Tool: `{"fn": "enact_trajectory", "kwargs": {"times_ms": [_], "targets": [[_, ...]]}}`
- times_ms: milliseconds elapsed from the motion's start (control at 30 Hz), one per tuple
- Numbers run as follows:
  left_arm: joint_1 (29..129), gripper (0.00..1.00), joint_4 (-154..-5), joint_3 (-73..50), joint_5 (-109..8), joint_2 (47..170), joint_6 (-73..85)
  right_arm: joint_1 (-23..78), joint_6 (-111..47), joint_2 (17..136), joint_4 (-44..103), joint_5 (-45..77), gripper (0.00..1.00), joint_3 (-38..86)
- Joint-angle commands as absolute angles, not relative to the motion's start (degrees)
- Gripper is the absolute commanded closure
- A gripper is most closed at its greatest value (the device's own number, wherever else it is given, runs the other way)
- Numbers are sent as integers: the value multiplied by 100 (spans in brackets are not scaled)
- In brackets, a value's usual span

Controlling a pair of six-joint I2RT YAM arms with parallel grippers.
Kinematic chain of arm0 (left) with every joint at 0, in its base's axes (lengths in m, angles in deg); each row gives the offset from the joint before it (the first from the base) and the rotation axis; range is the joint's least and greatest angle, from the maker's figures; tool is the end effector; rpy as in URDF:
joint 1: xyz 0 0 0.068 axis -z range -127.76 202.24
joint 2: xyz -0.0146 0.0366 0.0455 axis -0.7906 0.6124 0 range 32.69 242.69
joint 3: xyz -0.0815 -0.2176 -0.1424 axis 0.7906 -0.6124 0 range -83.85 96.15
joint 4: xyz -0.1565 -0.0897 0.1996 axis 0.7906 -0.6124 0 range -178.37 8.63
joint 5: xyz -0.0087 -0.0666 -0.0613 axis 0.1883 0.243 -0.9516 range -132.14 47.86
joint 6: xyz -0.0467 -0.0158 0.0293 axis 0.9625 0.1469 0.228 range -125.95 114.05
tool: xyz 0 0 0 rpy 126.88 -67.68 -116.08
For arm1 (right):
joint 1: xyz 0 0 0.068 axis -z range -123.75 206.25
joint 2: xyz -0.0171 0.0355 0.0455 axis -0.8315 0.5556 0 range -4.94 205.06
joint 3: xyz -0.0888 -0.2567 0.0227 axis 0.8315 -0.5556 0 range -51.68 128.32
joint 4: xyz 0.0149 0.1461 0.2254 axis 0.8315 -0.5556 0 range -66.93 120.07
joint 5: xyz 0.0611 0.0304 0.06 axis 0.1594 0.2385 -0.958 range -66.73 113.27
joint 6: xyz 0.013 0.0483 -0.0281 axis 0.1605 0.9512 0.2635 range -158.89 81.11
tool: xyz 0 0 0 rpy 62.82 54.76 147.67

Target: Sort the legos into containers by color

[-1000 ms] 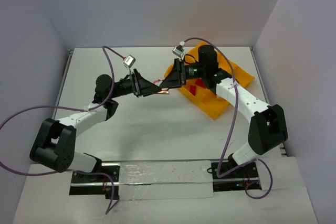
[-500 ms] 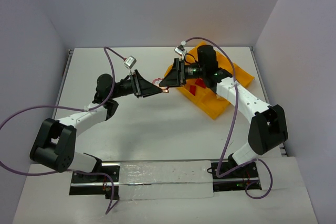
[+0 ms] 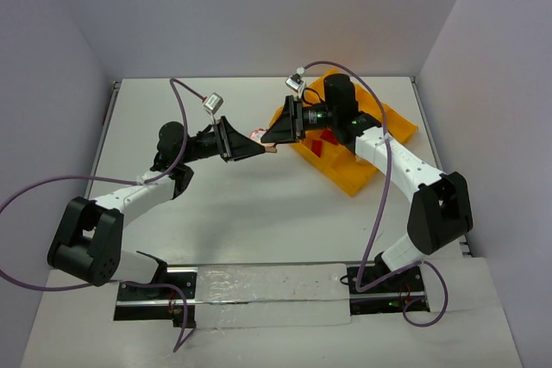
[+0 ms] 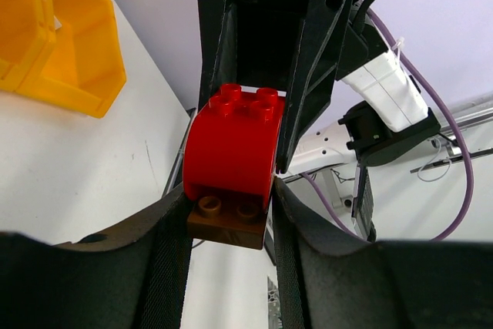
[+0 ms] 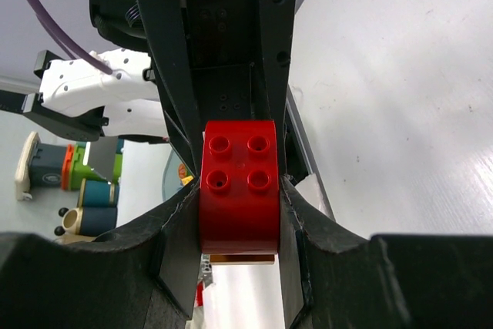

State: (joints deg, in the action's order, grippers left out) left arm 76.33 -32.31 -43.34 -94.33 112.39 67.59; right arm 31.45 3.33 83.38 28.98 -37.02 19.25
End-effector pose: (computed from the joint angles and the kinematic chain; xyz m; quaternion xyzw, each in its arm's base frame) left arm 0.2648 -0.1535 0.2765 0.0640 0.6659 -0.7037 0.2394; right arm 0.3129 0.1834 0.3289 -0.1838 0.7381 0.6188 0.1964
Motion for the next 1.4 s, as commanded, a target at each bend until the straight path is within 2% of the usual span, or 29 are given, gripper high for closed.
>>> {"fn": "enact_trajectory", "kwargs": {"times_ms": [0,233,500,633,733,767,900,967,1167,1367], "targets": [[7536,100,-2951,-4315,-9471,11092,6768,3232,366,8365,3288,-3447,100,1977],[7491,100,-3067,-4544,-9390,10950,6805,3684,905,8524,3813,-3259,100,1935],[7474,100,-2925,-4751,-9215,10843,6947,3806,1342,8536,3709,-2329,100,2127],[7474,100,-3011,-4781,-9160,10799,6943,3889,1171,8397,3120,-1829,100,2216],[7460,100,-3706,-4713,-8864,10671,6646,4092,221,8142,1963,-232,100,2356],[7449,100,-4460,-4600,-8572,10580,6334,4162,-276,8018,1387,590,100,2415],[7514,100,-7209,-3595,-7406,10418,5087,4299,-1143,7910,524,2083,100,2412],[7526,100,-7825,-3295,-7087,10369,4725,4379,-1334,8008,345,2275,100,2406],[7526,100,-8102,-3109,-6756,10262,4479,4433,-1605,8564,94,2517,99,2653],[7526,100,-8126,-3243,-6706,10214,4490,4447,-1701,9046,-76,2608,89,2931]]}}
